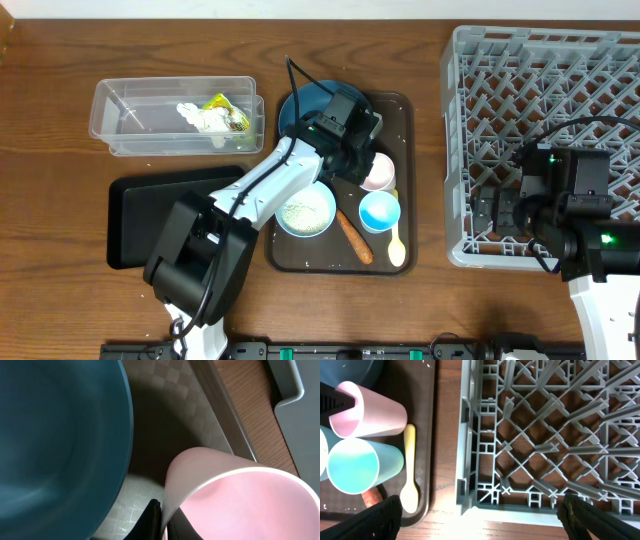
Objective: Sort waste into correct bins and load items into the dishwasher rack
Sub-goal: 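Reach the left gripper to the pink cup and grasp it, then lift the pink cup and hand it to the right gripper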
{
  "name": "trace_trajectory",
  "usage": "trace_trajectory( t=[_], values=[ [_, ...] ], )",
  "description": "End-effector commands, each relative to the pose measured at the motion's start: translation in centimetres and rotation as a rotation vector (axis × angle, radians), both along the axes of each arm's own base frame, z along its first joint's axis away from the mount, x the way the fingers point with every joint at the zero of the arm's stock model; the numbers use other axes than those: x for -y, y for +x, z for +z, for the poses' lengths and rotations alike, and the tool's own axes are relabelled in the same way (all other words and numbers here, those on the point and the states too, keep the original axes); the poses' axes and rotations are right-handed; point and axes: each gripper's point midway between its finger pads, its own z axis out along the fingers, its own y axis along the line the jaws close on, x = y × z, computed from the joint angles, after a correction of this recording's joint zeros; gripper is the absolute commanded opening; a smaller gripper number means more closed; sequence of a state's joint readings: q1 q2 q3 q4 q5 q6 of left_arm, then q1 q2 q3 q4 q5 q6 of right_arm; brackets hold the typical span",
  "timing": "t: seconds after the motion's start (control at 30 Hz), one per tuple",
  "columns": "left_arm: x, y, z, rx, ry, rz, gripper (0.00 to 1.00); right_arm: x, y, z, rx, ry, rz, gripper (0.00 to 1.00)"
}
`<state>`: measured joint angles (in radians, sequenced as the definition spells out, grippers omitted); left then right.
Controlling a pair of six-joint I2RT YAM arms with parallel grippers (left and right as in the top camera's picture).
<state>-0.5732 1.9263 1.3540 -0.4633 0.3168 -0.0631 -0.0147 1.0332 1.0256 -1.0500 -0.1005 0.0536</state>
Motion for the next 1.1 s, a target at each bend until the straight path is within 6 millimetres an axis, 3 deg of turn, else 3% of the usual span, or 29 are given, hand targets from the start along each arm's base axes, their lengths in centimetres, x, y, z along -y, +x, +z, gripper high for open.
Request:
trace_trajectory(
  t=[0.0,0.27,0.5,0.6,0.7,0.77,0.9,1.07],
  values=[
    [-0.1,1.1,2.6,0.056,-0.033,0.016,0.07,0.1,0.3,0.7,0.019,0.005,-0.012,0.99],
    [-3.2,3.5,9.4,0.087,-0.205,0.229,0.06,0.1,0.6,0.8,0.030,0.003,-0.013,0.99],
    [-3.0,1.1,14.4,-0.178,-0.613,0.110,0.06,0.1,2.4,2.0,0.105,0.062,-0.085,0.99],
    [-3.5,0.5,15.4,-0.232,-0.697,0.074,0.06,-3.7,3.4,3.1,0.167,0.200,0.141,0.99],
    [-3.5,-0.6,16.7,-0.277,-0.783,-0.001,0.06,-9.8,2.0,5.2,0.240,0.430,0.547,0.99],
    [-3.1,-1.7,17.9,-0.289,-0.843,-0.082,0.06,-12.0,0.9,6.2,0.274,0.556,0.710,0.99],
    [-2.7,-2.5,18.5,-0.318,-0.877,-0.120,0.06,-13.7,0.4,7.4,0.332,0.699,0.854,0.99],
    [-2.4,-2.9,18.8,-0.352,-0.890,-0.123,0.06,-14.0,1.5,7.8,0.378,0.738,0.895,0.99]
  ],
)
